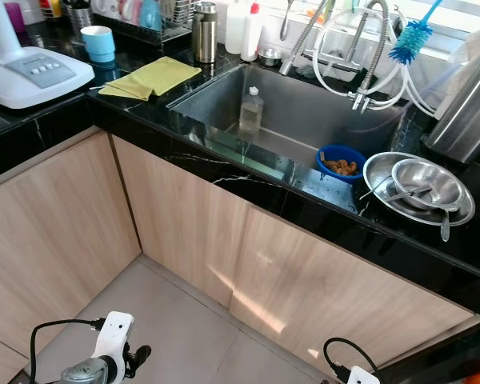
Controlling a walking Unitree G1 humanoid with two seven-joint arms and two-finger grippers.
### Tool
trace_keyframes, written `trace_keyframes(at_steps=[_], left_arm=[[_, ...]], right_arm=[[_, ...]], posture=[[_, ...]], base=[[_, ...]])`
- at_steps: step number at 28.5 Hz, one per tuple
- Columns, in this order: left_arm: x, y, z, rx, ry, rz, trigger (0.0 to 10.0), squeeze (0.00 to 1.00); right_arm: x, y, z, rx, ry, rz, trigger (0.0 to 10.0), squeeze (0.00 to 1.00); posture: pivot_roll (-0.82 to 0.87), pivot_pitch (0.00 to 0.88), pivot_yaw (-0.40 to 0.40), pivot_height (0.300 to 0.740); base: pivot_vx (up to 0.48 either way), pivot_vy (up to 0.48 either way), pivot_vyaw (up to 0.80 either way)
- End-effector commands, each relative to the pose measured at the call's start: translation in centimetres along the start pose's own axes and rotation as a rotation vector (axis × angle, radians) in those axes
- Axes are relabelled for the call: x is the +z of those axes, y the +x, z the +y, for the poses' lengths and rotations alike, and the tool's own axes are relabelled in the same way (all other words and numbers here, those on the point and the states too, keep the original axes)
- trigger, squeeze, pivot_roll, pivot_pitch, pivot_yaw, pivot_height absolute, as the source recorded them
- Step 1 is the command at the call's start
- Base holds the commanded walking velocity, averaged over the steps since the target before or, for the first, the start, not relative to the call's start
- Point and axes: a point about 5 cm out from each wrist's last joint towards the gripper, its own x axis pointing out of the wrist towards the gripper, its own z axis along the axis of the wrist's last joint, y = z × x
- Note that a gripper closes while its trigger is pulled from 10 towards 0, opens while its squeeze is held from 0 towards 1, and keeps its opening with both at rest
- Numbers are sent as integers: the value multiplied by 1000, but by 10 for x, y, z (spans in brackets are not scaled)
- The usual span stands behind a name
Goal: Kitchen organization
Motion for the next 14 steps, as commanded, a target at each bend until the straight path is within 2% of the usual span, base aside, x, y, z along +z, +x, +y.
trace_keyframes(at_steps=[1,8,11,14], left_arm=[[-2,0,-1,-7,11,8,10000,0],[-3,-1,0,-16,47,21,10000,0],[-1,0,0,-19,92,25,10000,0],[-1,0,0,-21,96,26,10000,0]], right_arm=[[1,-1,-4,-17,11,-13,10000,0],[0,-1,-4,-9,-2,-4,10000,0],[0,-1,-4,-8,-4,-2,10000,0],[0,-1,-4,-8,-3,-2,10000,0]], posture=[[87,46,-89,740],[90,41,-89,740],[90,44,-89,740],[89,49,-89,740]], base=[[0,0,-587],[0,0,-592],[0,-283,-594],[0,-431,-594]])
